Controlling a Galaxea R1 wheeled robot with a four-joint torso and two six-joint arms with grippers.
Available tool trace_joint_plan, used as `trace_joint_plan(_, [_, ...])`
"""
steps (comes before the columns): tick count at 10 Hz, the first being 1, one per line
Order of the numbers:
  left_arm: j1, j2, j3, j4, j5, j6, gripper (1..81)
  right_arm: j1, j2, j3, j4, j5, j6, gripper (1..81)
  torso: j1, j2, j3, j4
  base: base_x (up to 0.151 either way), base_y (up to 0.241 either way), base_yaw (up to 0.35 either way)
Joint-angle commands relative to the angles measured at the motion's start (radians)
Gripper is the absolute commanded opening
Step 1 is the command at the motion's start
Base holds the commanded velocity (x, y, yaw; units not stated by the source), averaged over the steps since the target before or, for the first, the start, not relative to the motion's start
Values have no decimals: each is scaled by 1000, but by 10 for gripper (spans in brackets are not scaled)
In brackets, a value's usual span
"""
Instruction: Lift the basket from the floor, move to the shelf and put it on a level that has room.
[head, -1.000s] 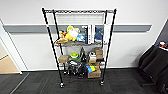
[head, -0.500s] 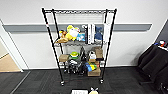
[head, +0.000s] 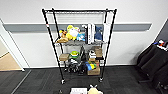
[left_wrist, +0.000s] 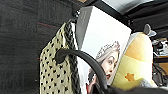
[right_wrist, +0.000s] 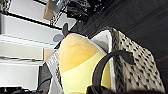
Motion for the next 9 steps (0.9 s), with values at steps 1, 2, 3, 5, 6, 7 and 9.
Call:
trace_joint_plan(1, [-151, -87, 115, -48, 42, 5, 10, 128, -61, 117, 9, -20, 10, 10, -61, 94, 79, 0, 0, 0, 0])
trace_joint_plan(2, [-151, -104, 135, -48, 42, 5, 10, 128, -77, 139, 9, -18, 10, 10, -85, 131, 108, 0, 0, 0, 0])
trace_joint_plan(3, [-151, -118, 155, -48, 40, 5, 10, 127, -86, 159, 8, -17, 10, 10, -108, 166, 133, 0, 0, 0, 0])
trace_joint_plan(5, [-148, -133, 189, -49, 42, 7, 10, 116, -96, 206, 1, -1, 9, 10, -151, 232, 169, 0, 0, 0, 0])
trace_joint_plan(6, [-148, -133, 200, -49, 42, 7, 10, 113, -103, 219, 0, -1, 7, 10, -175, 268, 188, 0, 0, 0, 0])
trace_joint_plan(7, [-145, -132, 210, -49, 42, 7, 10, 110, -113, 239, -2, -1, 7, 10, -198, 302, 147, 0, 0, 0, 0])
trace_joint_plan(9, [-130, -133, 240, -48, 48, 11, 10, 101, -130, 263, -3, 2, 6, 10, -229, 348, 159, 0, 0, 0, 0])
